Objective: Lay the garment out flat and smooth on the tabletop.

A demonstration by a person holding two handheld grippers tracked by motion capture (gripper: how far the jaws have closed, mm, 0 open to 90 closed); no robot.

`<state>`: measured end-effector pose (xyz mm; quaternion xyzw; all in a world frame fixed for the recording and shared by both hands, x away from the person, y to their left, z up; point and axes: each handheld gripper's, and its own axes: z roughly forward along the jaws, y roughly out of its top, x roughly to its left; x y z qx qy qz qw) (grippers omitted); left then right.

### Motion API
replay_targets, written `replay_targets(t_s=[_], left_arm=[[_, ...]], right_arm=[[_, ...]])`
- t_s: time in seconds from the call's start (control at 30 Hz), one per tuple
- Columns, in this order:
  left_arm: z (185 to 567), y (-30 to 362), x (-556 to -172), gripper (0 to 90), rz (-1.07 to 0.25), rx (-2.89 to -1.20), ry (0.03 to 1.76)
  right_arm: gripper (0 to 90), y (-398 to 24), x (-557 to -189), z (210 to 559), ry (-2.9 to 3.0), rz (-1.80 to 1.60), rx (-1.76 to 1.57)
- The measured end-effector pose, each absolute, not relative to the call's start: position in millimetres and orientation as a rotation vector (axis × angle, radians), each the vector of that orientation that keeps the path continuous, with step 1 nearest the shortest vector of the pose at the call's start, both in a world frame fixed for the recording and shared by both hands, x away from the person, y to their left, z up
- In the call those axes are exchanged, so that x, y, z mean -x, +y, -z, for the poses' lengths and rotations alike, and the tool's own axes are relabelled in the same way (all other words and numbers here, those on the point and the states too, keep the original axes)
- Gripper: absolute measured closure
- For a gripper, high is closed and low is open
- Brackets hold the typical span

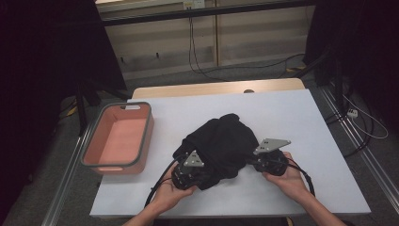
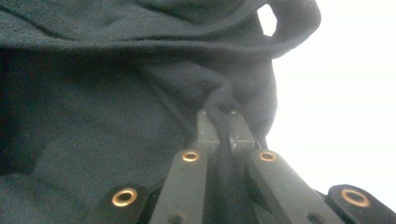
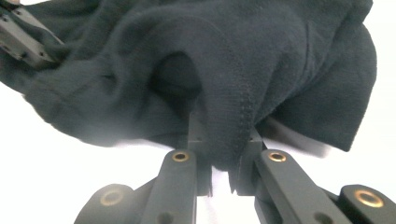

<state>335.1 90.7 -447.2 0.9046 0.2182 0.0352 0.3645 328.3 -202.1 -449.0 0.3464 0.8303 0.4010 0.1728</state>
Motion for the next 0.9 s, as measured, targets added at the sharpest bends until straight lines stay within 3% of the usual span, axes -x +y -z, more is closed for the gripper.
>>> replay_targets(t_s=[0.3,0.37,0.5,0.63,0.83,0.9], left_arm=[[440.8,103.4,-308.6,87.2,-0.034,-2.321,0.520],[439.6,106.3,-307.8,85.6,-0.045,-2.310,0.530],[432.6,103.2,-309.6,67.3,-0.060,-2.275,0.524],[424.2,95.8,-311.2,54.2,-0.098,-2.240,0.522],[422.4,78.1,-315.6,40.8,-0.130,-2.241,0.518],[421.1,72.3,-318.9,39.2,-0.124,-2.233,0.511]], right_arm=[[78.5,-195.4,-297.1,445.5,2.400,-1.166,-0.939],[67.7,-194.4,-292.8,446.9,2.410,-1.151,-0.933],[45.1,-195.0,-294.2,445.8,2.393,-1.146,-0.951],[33.7,-203.9,-295.2,437.6,2.335,-1.198,-0.991],[33.5,-220.6,-292.9,424.4,2.225,-1.269,-1.024],[43.9,-225.6,-293.4,423.6,2.205,-1.281,-1.039]])
